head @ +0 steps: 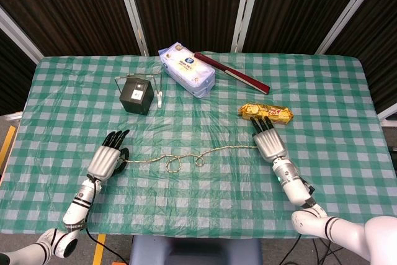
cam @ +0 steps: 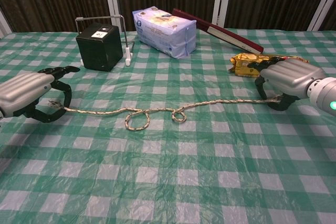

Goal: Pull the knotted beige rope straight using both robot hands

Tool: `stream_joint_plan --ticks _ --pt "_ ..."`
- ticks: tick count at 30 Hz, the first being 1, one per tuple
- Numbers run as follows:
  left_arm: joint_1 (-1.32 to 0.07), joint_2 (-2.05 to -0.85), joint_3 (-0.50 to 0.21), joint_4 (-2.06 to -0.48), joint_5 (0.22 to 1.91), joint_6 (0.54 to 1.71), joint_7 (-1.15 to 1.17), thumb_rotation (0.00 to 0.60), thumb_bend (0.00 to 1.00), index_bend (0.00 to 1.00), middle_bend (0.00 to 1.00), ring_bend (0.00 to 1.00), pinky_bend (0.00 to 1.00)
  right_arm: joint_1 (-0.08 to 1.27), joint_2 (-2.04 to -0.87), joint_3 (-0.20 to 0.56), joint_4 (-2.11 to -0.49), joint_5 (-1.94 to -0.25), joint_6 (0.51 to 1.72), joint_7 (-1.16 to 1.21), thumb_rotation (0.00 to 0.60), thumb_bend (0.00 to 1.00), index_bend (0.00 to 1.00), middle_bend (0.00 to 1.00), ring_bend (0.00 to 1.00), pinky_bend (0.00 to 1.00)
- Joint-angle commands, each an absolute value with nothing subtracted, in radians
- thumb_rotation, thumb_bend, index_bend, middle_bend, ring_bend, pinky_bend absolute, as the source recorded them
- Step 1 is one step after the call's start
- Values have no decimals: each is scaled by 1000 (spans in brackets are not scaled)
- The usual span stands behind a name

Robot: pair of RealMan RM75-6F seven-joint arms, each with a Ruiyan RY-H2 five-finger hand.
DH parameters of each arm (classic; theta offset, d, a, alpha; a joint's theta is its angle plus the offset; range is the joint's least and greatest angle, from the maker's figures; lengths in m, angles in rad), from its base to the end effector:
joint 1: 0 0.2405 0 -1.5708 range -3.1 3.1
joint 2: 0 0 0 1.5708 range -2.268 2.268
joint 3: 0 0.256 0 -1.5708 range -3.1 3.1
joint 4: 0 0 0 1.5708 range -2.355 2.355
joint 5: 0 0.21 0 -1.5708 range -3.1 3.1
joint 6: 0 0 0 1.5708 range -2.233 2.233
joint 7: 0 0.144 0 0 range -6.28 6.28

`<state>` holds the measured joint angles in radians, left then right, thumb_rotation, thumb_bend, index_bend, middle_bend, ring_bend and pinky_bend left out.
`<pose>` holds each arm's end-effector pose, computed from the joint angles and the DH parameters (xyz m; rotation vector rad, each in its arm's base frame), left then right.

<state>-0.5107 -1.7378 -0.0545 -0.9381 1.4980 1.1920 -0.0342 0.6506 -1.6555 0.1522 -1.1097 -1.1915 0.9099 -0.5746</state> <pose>-0.2614 0.3121 -0.0254 -1.7598 -0.8114 -0.9644 -0.2366 -0.3586 -0.0244 1.8690 -0.5917 0.5128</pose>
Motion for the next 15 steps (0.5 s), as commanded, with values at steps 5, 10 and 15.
stream_joint_plan --ticks 5,10,15 --pt "-511 -1737 -55 -933 1496 1188 -40 600 436 631 15 0 94 658 -1664 148 -1101 -1185 916 -587 600 469 666 0 0 0" --pt "-512 -1736 -55 -931 1496 1188 -41 600 437 632 15 0 94 660 -1667 143 -1097 -1178 922 -603 600 498 704 0 0 0" --pt "-510 -1731 -57 -933 1494 1192 -39 600 438 631 15 0 94 657 -1663 139 -1101 -1177 936 -610 600 555 746 3 0 0"
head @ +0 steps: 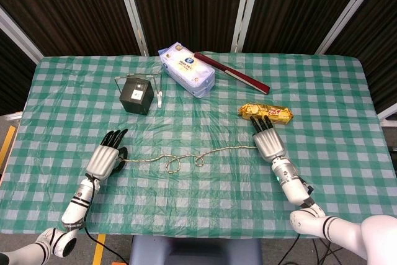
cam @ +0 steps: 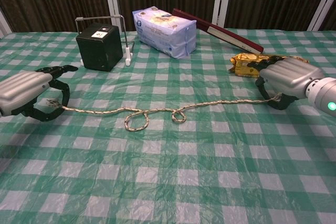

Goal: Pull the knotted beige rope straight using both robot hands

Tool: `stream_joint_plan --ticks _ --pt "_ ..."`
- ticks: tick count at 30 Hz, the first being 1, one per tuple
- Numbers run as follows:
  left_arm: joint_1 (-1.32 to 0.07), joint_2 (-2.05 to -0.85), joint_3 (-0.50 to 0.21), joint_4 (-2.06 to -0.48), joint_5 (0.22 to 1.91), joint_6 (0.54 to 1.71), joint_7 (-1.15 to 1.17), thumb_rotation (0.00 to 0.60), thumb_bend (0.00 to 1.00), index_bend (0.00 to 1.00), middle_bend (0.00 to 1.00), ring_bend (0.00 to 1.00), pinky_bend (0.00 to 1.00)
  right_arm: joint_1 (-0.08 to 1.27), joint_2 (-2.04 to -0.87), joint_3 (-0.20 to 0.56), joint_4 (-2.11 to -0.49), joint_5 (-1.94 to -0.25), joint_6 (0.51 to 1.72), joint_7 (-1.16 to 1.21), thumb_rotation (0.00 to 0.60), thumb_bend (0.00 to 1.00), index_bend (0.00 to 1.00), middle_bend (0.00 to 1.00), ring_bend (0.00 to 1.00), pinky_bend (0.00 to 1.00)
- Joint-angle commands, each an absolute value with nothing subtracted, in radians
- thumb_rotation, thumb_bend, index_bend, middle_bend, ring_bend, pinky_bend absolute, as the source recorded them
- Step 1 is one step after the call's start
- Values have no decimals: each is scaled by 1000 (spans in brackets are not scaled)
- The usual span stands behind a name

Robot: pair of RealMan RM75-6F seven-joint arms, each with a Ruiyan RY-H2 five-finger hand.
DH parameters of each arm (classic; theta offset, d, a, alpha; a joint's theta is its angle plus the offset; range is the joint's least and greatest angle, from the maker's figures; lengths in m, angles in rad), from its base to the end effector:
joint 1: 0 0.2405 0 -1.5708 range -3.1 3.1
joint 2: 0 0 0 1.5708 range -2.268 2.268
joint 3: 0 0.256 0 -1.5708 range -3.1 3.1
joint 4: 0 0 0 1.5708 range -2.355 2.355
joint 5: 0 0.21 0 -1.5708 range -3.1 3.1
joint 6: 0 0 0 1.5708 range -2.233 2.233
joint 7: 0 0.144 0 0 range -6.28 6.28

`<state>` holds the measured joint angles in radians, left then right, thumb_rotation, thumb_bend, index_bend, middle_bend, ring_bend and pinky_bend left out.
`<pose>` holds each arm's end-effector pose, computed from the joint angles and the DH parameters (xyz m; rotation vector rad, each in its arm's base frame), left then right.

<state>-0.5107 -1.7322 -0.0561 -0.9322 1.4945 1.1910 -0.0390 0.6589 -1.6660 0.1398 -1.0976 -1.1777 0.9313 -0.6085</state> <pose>-0.2643 0.3139 -0.0222 -1.7530 -0.8092 -0.9585 -0.2362 -0.3595 -0.0254 1.8630 -0.5531 0.4935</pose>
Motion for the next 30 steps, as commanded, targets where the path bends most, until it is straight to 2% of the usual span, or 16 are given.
stream_joint_plan --ticks 1,5,16,23,30 --pt "-509 -1729 -58 -933 1493 1194 -39 600 438 632 15 0 94 655 -1657 139 -1109 -1177 942 -609 600 560 751 6 0 0" --pt "-504 -1716 -60 -938 1493 1208 -35 600 438 633 15 0 94 635 -1611 139 -1161 -1186 977 -595 600 566 756 9 0 0" --pt "-464 -1637 -64 -971 1480 1253 -17 600 437 633 15 0 94 529 -1397 124 -1338 -1205 1106 -531 600 566 759 15 0 0" --pt "-433 -1600 -62 -975 1466 1270 -20 600 437 633 16 0 94 453 -1307 98 -1367 -1210 1152 -448 600 567 759 15 0 0" --pt "-425 -1596 -58 -948 1459 1252 -41 600 438 633 16 0 94 400 -1284 75 -1334 -1213 1162 -374 600 566 760 25 0 0"
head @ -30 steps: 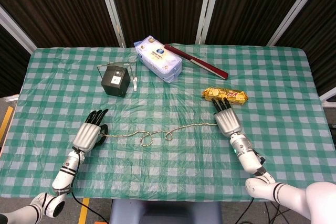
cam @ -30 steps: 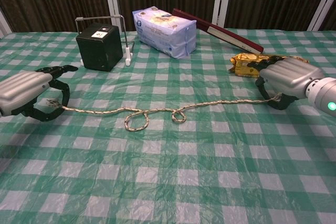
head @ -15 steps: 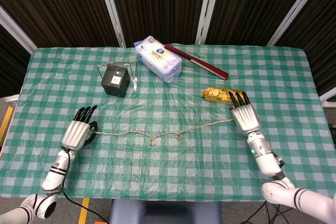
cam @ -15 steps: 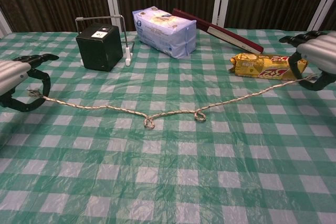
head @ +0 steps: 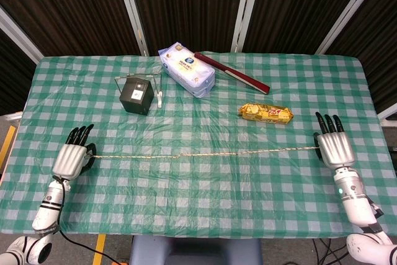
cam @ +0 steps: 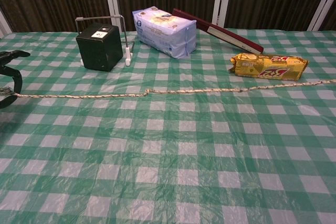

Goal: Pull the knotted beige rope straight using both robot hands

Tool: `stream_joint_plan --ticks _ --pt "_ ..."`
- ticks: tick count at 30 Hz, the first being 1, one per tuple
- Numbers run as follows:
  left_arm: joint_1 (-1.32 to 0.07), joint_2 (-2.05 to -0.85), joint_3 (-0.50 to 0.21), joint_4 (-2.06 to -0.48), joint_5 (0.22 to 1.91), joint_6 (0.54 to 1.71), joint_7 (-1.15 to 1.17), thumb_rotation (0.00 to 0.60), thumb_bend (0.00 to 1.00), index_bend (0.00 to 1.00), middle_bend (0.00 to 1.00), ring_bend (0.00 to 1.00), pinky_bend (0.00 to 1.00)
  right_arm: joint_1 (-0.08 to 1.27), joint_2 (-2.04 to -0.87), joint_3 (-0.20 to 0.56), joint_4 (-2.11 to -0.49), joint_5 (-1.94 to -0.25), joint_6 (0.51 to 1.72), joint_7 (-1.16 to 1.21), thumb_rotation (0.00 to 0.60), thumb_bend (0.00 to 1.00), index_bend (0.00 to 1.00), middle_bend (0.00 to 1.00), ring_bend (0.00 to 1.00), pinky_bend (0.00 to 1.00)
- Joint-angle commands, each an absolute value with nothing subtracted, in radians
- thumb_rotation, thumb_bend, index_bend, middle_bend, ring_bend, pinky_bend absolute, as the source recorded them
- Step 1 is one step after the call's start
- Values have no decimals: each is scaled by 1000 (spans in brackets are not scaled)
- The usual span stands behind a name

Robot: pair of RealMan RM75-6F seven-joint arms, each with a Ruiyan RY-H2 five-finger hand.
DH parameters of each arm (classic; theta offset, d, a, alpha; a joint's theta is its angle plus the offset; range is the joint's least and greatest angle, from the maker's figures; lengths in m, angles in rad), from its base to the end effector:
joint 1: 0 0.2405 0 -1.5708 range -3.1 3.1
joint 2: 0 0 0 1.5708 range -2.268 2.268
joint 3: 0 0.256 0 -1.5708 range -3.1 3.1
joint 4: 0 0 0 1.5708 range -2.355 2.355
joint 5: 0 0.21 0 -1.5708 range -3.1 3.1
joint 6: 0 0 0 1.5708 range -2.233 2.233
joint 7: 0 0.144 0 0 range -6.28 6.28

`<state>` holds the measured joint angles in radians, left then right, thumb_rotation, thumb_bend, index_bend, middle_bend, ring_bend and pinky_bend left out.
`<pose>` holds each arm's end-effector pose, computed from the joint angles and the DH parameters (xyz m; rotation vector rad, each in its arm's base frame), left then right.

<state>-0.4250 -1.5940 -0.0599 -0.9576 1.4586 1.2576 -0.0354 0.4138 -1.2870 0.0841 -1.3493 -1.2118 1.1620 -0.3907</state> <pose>-0.3129 0.3039 0.0402 -1.6260 -0.7508 -0.8663 -0.3197 -0.2980 0.1116 1.5826 -0.6689 0.5053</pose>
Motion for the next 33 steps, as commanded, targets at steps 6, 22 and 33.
stream_joint_plan --ticks 6,22,33 --pt "-431 -1614 -53 -917 1465 1234 -56 600 438 633 17 0 94 385 -1311 61 -1285 -1220 1144 -348 600 567 760 25 0 0" --pt "-445 -1667 -32 -833 1480 1185 -81 600 437 629 23 0 94 387 -1387 54 -1200 -1221 1086 -346 600 566 760 24 0 0" --pt "-453 -1689 -23 -789 1490 1163 -118 600 438 522 17 0 94 392 -1435 51 -1124 -1215 1040 -356 600 566 741 25 0 0"
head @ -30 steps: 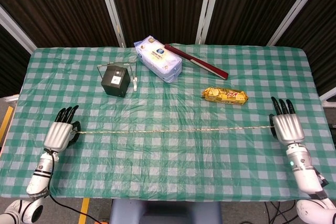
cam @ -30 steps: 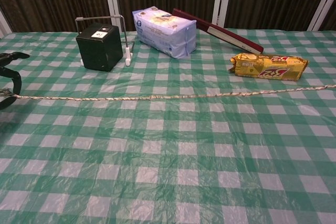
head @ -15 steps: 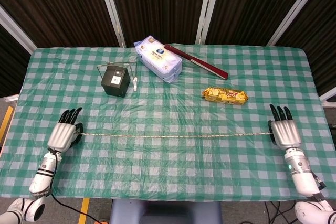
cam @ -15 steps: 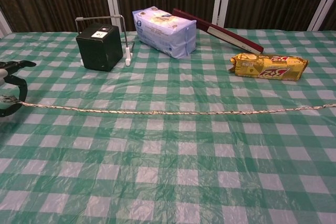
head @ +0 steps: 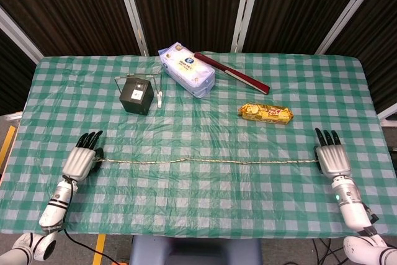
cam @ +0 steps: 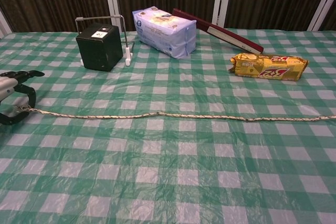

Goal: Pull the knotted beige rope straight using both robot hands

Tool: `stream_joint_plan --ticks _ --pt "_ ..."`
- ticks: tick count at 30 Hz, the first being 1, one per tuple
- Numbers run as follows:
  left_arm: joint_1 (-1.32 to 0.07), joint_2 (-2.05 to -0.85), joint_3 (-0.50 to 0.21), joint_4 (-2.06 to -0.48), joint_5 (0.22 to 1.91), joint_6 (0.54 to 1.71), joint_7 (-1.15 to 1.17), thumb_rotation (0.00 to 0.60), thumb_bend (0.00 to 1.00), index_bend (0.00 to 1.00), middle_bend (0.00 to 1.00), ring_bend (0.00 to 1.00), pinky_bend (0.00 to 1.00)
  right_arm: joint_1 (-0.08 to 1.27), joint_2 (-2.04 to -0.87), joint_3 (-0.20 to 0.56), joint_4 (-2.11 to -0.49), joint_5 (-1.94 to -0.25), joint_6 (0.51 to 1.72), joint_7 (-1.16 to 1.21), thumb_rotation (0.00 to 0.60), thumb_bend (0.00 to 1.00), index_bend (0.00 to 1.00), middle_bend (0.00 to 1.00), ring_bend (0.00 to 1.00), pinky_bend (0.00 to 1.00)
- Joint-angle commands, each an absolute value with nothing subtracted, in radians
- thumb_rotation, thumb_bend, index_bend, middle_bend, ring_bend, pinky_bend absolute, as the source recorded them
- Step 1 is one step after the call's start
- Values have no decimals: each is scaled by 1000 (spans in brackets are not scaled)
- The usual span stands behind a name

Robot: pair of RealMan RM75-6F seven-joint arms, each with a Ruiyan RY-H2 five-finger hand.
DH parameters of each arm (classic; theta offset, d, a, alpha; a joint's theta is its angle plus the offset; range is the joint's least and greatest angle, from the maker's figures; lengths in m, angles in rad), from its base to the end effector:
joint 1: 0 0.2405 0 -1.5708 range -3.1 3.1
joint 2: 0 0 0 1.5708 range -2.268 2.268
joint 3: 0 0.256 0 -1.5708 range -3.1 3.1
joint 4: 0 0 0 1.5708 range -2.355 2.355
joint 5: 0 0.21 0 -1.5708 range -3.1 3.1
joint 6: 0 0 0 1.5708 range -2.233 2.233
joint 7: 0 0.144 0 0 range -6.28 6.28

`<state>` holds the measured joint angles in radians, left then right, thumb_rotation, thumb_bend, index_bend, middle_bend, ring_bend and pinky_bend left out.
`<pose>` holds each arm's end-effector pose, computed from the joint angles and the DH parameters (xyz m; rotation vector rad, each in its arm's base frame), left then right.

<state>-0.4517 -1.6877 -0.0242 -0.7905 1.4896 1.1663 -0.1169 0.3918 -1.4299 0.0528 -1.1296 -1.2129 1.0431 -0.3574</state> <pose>-0.3250 0.3092 0.0104 -1.7137 -0.7988 -0.7964 -0.3614 -0.2888 0.0708 1.6368 -0.7453 0.3643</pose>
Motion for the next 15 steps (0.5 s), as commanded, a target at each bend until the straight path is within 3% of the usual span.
stream_joint_plan --ticks 1,4,8,10,15 --pt "-453 -1690 -22 -789 1491 1161 -118 600 438 519 17 0 94 390 -1439 52 -1120 -1215 1041 -357 600 566 733 25 0 0" --pt "-453 -1688 -17 -793 1494 1155 -116 600 437 432 10 0 93 387 -1445 53 -1115 -1206 1035 -368 600 566 619 26 0 0" --pt "-452 -1674 -10 -812 1493 1140 -107 600 432 152 0 0 90 387 -1436 56 -1131 -1186 1015 -387 600 566 395 15 0 0" --pt "-450 -1659 -7 -837 1490 1129 -111 600 433 40 0 0 88 387 -1429 58 -1141 -1177 1008 -400 600 566 340 4 0 0" --pt "-435 -1613 -5 -894 1491 1148 -131 600 435 0 0 0 88 380 -1403 63 -1185 -1162 1013 -419 600 566 245 0 0 0"
